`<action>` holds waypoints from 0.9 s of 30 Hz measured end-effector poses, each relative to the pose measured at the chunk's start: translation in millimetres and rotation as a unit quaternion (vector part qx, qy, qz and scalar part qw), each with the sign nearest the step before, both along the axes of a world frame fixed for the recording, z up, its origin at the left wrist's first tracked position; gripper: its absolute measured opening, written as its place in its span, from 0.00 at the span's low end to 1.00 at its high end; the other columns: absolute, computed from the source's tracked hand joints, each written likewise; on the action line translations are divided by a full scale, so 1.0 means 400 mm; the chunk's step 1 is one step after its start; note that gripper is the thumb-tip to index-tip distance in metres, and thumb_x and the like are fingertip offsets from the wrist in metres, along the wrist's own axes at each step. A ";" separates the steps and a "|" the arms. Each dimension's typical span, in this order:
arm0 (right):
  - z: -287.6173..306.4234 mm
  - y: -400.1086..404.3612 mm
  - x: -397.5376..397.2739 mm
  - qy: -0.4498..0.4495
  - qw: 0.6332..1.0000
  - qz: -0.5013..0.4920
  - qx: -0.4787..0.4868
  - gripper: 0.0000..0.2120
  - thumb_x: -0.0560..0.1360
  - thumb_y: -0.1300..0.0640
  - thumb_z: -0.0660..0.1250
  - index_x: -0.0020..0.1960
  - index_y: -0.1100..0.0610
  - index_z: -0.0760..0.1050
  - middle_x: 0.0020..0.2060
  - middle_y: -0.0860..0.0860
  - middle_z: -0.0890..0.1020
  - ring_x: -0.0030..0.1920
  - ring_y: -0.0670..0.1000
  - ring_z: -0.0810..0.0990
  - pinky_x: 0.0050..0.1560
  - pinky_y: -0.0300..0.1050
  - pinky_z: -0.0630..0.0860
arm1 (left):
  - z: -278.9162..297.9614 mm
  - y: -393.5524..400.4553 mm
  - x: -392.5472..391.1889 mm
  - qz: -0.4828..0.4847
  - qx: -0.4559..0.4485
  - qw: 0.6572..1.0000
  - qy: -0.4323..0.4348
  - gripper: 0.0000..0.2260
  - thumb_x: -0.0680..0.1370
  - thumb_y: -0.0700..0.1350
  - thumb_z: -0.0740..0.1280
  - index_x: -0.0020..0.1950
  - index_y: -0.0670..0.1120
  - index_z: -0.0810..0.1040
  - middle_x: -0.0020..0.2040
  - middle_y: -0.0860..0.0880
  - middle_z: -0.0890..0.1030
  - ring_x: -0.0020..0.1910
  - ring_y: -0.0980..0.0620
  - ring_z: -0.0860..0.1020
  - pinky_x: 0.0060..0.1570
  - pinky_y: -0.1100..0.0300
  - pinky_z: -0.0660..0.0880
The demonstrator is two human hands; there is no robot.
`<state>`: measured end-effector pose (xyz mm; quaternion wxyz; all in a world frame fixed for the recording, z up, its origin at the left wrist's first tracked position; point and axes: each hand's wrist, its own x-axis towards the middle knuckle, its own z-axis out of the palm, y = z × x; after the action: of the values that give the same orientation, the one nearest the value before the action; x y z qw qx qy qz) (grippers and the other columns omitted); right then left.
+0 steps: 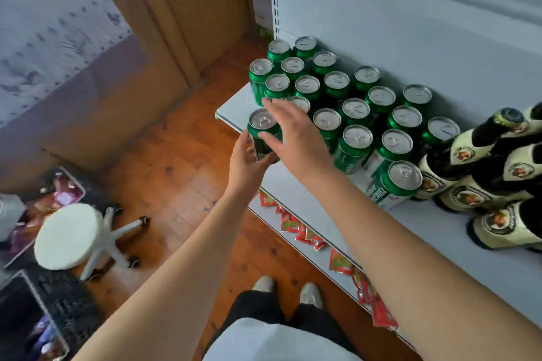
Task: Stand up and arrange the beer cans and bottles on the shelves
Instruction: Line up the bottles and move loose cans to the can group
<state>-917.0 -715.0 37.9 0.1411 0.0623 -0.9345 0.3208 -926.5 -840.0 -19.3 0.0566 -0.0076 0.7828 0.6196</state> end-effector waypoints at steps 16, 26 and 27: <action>-0.064 -0.030 -0.205 -0.005 0.993 -0.082 0.080 0.20 0.78 0.62 0.61 0.70 0.58 0.71 0.68 0.53 0.75 0.70 0.53 0.70 0.72 0.48 0.65 | -0.087 -0.066 -0.311 -0.093 -0.129 0.987 -0.006 0.43 0.71 0.48 0.77 0.79 0.51 0.55 0.74 0.49 0.67 0.73 0.50 0.66 0.70 0.51 0.68; 0.148 0.175 0.286 0.160 0.898 -0.370 -0.175 0.19 0.80 0.48 0.60 0.66 0.58 0.74 0.57 0.50 0.79 0.59 0.47 0.78 0.58 0.50 0.76 | 0.095 0.142 0.260 -0.224 -0.085 0.961 0.136 0.14 0.79 0.49 0.63 0.65 0.52 0.71 0.56 0.56 0.74 0.56 0.59 0.75 0.54 0.57 0.76; 0.162 0.210 0.369 0.170 0.884 -0.396 -0.183 0.20 0.80 0.46 0.59 0.66 0.57 0.74 0.57 0.50 0.79 0.59 0.47 0.78 0.59 0.50 0.75 | 0.100 0.198 0.337 -0.296 -0.076 0.945 0.120 0.15 0.79 0.55 0.60 0.65 0.55 0.71 0.56 0.58 0.74 0.56 0.62 0.75 0.53 0.57 0.77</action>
<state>-769.3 -631.1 102.6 0.4224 -0.2860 -0.7677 0.3878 -791.7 -760.7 20.8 0.1428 0.2948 0.7954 0.5100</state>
